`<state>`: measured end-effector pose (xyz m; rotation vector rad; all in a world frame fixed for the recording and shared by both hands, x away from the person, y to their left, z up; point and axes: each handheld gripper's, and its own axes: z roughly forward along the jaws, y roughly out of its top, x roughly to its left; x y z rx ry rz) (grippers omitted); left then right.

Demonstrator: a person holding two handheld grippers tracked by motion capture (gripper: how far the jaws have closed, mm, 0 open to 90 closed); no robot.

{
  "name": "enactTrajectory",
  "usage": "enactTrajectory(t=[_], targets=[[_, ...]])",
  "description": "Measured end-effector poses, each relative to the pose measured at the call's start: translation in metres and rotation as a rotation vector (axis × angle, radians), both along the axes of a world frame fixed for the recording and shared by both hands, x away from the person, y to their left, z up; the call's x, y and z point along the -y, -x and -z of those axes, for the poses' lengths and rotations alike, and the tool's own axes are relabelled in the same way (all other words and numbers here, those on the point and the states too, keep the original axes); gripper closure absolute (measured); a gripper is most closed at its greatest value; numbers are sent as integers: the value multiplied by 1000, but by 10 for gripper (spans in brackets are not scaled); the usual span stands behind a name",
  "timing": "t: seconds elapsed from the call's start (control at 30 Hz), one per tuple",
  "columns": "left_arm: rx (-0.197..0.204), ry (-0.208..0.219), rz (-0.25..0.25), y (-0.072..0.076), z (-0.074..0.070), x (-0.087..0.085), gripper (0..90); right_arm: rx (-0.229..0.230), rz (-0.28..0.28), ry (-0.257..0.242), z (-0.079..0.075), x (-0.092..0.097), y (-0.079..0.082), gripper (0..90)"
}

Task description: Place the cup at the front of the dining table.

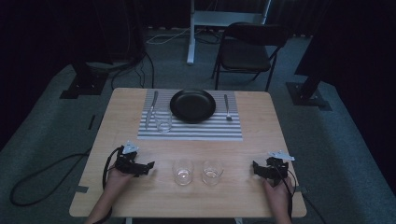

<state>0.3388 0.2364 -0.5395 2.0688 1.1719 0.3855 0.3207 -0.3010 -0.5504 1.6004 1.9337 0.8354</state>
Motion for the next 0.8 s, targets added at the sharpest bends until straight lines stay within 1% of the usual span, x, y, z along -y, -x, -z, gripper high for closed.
enactTrajectory(t=[0.07,0.13,0.27,0.47,0.5,0.53,0.57,0.6,0.73,0.8], targets=[[4,0,1,1,0,-1,1,0,0,0,0,0,0,123],[10,8,-3,4,-1,-4,1,0,0,0,0,0,0,123],[6,22,-3,8,-3,-8,1,0,0,0,0,0,0,123],[12,26,3,15,-5,-13,1,1,1,-1,0,0,0,123],[15,17,4,18,-6,-15,1,1,1,-1,0,0,0,123],[12,26,5,21,-6,-18,1,0,1,-1,0,0,0,122],[12,26,5,21,-6,-18,1,0,1,-1,0,0,0,122],[12,19,3,23,-6,-20,1,0,1,0,0,0,0,123],[11,24,-2,26,-6,-23,1,0,0,0,0,0,1,123],[14,20,-7,30,-7,-26,1,0,0,1,0,0,1,123]])
